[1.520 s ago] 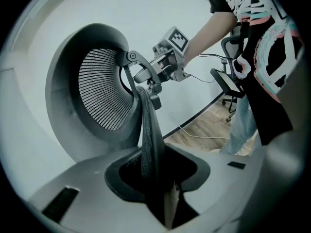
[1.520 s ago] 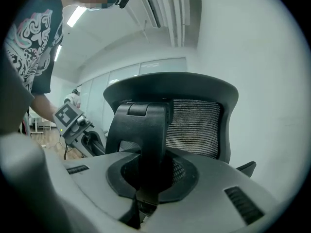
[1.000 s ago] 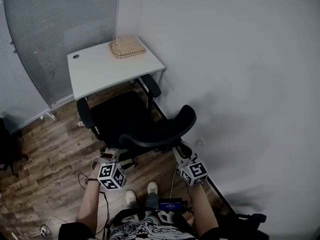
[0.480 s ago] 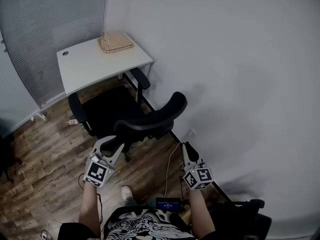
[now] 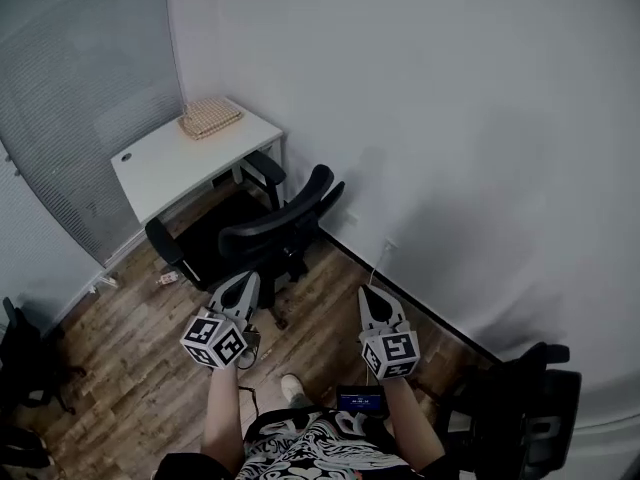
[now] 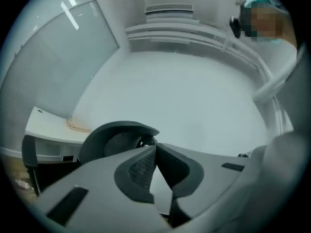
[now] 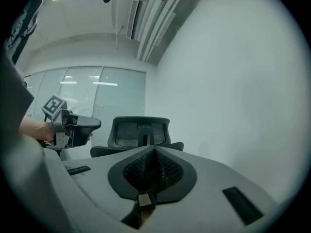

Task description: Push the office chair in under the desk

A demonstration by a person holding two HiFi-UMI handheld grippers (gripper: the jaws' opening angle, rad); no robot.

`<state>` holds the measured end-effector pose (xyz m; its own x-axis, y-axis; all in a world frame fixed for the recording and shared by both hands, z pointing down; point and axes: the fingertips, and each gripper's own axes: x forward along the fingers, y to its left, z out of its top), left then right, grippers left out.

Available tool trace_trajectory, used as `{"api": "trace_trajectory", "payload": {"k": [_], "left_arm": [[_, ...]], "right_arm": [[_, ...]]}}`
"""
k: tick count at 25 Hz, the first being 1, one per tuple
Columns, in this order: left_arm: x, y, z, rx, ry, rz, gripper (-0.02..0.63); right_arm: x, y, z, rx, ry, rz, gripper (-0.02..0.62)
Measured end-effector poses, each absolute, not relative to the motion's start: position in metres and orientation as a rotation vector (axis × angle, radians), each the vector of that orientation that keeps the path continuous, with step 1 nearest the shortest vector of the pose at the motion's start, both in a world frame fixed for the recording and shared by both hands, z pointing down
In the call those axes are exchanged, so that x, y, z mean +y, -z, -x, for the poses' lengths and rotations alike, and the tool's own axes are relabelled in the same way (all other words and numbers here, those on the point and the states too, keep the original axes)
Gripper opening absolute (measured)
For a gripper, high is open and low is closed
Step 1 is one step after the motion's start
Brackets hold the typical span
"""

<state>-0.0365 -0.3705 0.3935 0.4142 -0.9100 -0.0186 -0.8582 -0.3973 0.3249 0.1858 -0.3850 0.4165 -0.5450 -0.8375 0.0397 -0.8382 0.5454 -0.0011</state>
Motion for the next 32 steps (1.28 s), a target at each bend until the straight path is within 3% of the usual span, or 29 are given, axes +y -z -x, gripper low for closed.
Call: {"api": "trace_trajectory", "payload": {"k": [13, 21, 27, 32], "left_arm": [[-0.249, -0.39, -0.032, -1.617, 0.146, -2.48, 0.029], [-0.211, -0.389, -0.019, -1.651, 0.184, -2.456, 0.029], [-0.211, -0.392, -0.015, -1.803, -0.08, -2.51, 0.029], [-0.213, -0.39, -0.01, -1.818, -0.124, -2.513, 0.029]], "right_arm": [[-0.241, -0.407, -0.234, -2.804, -0.078, -1.545, 0.031], [-0.21, -0.388, -0.224, -2.816, -0.012, -1.555, 0.031], [-0.212, -0.381, -0.236, -2.817, -0.002, -1.579, 0.031], [-0.216, -0.376, -0.245, -2.832, -0.036, -1.602, 0.031]]}}
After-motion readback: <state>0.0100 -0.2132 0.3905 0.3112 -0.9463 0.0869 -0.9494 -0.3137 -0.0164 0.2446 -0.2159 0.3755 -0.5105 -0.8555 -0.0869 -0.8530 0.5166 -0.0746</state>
